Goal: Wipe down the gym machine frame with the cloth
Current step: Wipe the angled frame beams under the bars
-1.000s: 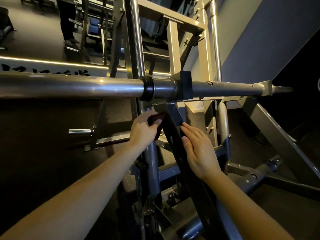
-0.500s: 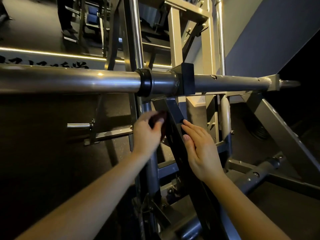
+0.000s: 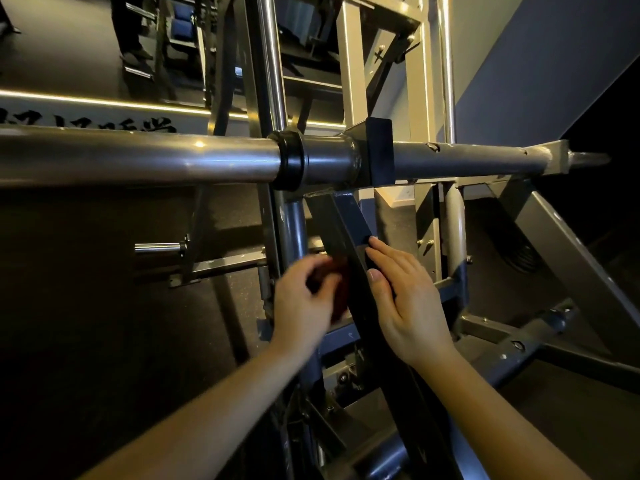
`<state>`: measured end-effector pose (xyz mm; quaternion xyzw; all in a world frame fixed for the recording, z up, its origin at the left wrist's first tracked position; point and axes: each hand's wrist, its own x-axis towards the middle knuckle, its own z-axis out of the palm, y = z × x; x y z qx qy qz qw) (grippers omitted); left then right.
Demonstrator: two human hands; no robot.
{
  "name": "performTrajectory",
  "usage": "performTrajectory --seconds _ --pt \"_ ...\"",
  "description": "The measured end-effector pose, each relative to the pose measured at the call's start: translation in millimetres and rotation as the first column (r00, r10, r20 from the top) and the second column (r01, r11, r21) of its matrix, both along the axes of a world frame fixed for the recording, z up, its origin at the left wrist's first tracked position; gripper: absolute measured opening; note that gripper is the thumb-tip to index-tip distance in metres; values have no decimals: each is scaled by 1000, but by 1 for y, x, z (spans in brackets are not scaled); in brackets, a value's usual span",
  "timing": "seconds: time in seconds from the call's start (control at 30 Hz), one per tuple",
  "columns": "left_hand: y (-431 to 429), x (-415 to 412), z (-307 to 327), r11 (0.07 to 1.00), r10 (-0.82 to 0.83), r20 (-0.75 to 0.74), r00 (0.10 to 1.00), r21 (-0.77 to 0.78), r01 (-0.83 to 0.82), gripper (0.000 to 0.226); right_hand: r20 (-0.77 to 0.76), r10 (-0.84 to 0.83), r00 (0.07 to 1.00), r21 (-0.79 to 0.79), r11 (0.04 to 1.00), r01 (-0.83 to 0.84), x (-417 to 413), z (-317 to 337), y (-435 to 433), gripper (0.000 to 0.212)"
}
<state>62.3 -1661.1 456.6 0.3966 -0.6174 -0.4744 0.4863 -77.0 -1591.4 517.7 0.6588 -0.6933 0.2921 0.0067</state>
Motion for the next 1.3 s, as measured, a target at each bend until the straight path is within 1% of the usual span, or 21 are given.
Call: performTrajectory --seconds 0.07,0.1,0.17,0.27,0.3,0.33,0.4,0.47,0.53,0.6,0.7,0.77,0.87,0.93,0.97,1.03,1.07,1.13,1.17,1.23,1.3 --pt "39 9 -10 993 -97 18 995 -62 97 28 0 -2 1000 4 1000 2 0 -1 0 50" --pt "36 9 -8 991 -96 18 995 -92 97 26 1 -1 1000 5 1000 1 0 -1 0 49" --pt "-2 1 5 994 -7 40 999 -106 11 25 -3 3 1000 0 1000 -3 0 -1 1 48" --pt "-76 -9 25 993 93 -10 996 77 -92 26 -12 -3 1000 1 1000 3 1 -1 0 48" --pt "-84 -10 26 989 114 -37 993 100 -109 24 -13 -8 1000 5 1000 8 2 -1 0 49" --pt "-77 -12 23 986 125 -53 991 116 -118 23 -14 -10 1000 10 1000 10 2 0 1 49" --pt "-32 -10 7 990 74 -68 995 129 -65 23 -15 -10 1000 10 1000 10 3 1 0 50" --pt "22 0 -7 998 -17 -26 1000 63 18 22 -15 -12 1000 9 1000 12 4 1 0 51" --pt "32 4 -8 997 -74 -12 997 -3 74 21 -13 -14 1000 6 1000 14 4 1 0 51" --pt "-5 -2 7 1000 -3 9 1000 -12 3 21 -16 -12 1000 -1 1000 12 4 0 2 50" --pt "-67 -9 27 989 109 -16 994 104 -106 20 -21 -20 1000 -2 1000 20 4 1 0 50" --pt "-62 -13 16 985 129 -62 990 125 -120 23 -15 -21 1000 2 1000 21 3 1 1 49" --pt "18 -5 -17 990 -20 -70 997 136 30 27 -8 -18 1000 -4 1000 18 1 1 0 47" --pt "62 7 -23 985 -149 -38 988 78 152 26 -8 -23 1000 -8 1000 23 1 0 0 48" --pt "64 9 -21 985 -164 -31 986 42 165 26 -10 -22 1000 -8 1000 22 0 0 1 48" --pt "30 3 -6 996 -87 -3 996 -2 87 27 -21 -16 1000 -5 1000 16 0 0 1 48" --pt "1 -2 3 999 -34 -9 999 17 34 27 -25 -12 1000 -4 1000 12 0 0 1 48" --pt "-60 -7 27 991 43 -66 997 132 -34 26 -20 -15 1000 -3 1000 15 0 0 0 48" --pt "-82 -8 33 988 85 -67 994 134 -76 25 -14 -21 1000 -1 1000 21 1 0 0 48" --pt "-89 -12 29 987 125 -67 990 113 -117 24 -10 -25 1000 6 1000 25 0 1 1 48" --pt "-51 -14 15 990 74 -107 991 127 -60 25 3 -15 1000 5 1000 15 -1 1 0 45"
